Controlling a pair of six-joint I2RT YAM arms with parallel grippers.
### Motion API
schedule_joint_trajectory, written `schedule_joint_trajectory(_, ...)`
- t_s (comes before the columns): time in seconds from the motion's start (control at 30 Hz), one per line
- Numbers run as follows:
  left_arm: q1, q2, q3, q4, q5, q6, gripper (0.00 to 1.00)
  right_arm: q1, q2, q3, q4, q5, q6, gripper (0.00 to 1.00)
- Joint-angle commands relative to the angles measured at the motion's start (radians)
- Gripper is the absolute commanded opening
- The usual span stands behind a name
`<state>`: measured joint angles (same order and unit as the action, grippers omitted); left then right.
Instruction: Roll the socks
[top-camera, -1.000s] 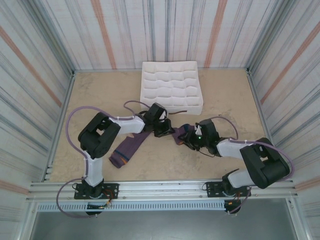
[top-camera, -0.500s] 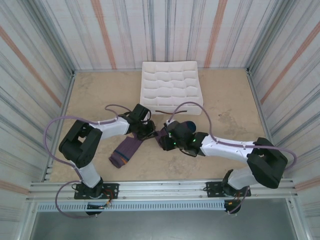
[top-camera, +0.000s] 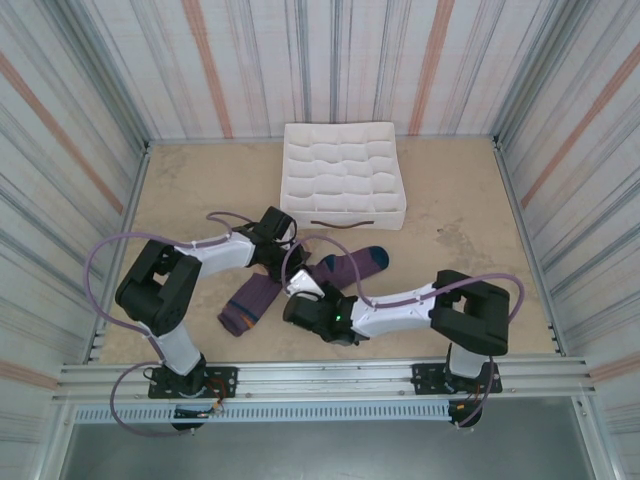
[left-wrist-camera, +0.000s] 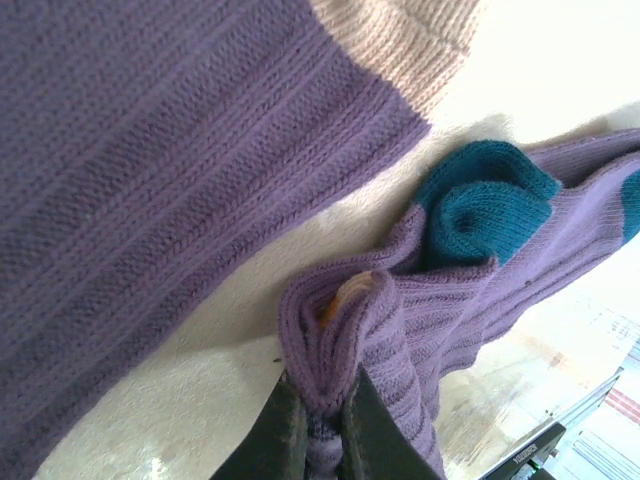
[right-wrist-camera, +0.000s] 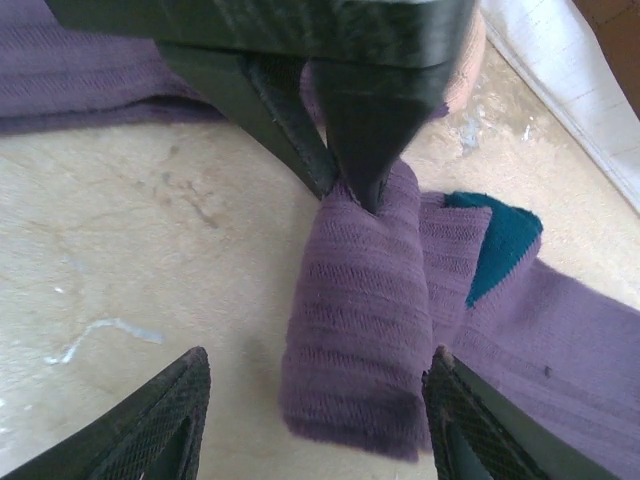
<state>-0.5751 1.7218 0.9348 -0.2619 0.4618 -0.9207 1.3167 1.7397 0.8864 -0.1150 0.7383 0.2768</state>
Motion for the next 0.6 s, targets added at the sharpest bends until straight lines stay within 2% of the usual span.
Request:
schedule_joint_trajectory(0.0, 0.005, -0.028, 0.006, -0.046, 0.02, 0.017, 0.0, 0.014, 0.064, 0.033, 0.015, 0.115, -0.085, 0.59)
schedule_joint_trajectory(0.17, 0.007, -0.036, -0.004, -0.044, 0.018, 0.016, 0.0, 0.006, 0.13, 0.069, 0.005, 0.156, -0.089, 0.56)
schedule_joint_trajectory(0.23, 0.007, -0.037, -0.005, -0.045, 0.02, 0.015, 0.0, 0.003, 0.148, 0.082, -0.014, 0.164, -0.08, 0.51)
schedule_joint_trajectory(0.4, 0.013, -0.047, -0.007, -0.041, 0.022, 0.024, 0.01, 0.0, 0.17, 0.094, -0.037, 0.168, -0.072, 0.28)
schedule_joint_trajectory(0.5, 0.022, -0.069, -0.014, -0.037, 0.023, 0.037, 0.13, -0.009, 0.16, 0.088, -0.041, 0.144, -0.068, 0.05)
schedule_joint_trajectory(0.53, 0.031, -0.079, -0.019, -0.035, 0.027, 0.041, 0.19, -0.015, 0.154, 0.085, -0.041, 0.134, -0.065, 0.0)
schedule_joint_trajectory(0.57, 0.037, -0.088, -0.023, -0.036, 0.03, 0.046, 0.24, -0.019, 0.148, 0.081, -0.041, 0.132, -0.06, 0.0)
